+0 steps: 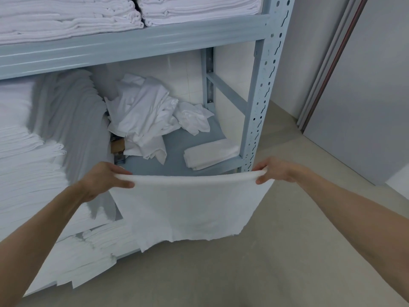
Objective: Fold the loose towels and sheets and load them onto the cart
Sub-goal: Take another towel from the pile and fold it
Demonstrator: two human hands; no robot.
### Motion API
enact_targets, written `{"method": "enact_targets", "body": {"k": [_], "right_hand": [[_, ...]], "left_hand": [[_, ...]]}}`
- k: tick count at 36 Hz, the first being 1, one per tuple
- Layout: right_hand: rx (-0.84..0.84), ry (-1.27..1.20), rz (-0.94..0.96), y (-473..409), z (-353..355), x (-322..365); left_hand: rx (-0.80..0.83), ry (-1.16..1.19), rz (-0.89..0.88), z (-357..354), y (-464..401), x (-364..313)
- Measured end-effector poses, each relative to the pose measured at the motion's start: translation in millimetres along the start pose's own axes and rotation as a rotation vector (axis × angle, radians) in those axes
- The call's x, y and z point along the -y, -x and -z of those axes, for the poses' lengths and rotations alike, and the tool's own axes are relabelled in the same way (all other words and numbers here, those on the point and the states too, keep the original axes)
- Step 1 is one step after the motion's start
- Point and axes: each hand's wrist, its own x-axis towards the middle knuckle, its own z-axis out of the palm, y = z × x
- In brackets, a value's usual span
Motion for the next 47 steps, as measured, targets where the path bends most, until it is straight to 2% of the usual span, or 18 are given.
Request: {"method": "enact_targets", "body": {"k": [3, 5, 10, 16, 19, 24, 33, 38, 47], "right_hand": [[-0.007, 0.256, 0.021, -1, -4, -1], [-0.026, 0.348, 0.024, -2, -6, -3], [-0.113, 0.419, 0.074, -2, -6, -12], [-0.199, 0.263, 0.049, -4, -4, -20], [-0.220, 0.169, 0.027, -5, -2, -21], [-0.340, -0.036, 0.024, -7, -1, -17], [-0.372, -0.075, 0.048, -6, 10, -7], [-0.366, -0.040, 0.065, -5, 10, -1], [-0.428, -0.255, 0.015, -9, 8, 5]], "left_hand": [[-0.007, -0.371, -0.121, -15, -4, -5], [-0.003, -0.514, -0.152, -21, -7, -6], [-0.069, -0.472, -0.178, -24, -12, -5], [-0.117, -0.537, -0.199, -15, -14, -4], [-0.115, -0.442, -0.141, -10, -14, -7], [-0.206, -0.213, -0.083, -9, -11, -8], [-0.303, -0.041, -0.060, 3, -11, 2], [-0.261, 0.062, -0.020, 8, -8, 8], [-0.243, 0.177, 0.017, 10, 11, 7]]}}
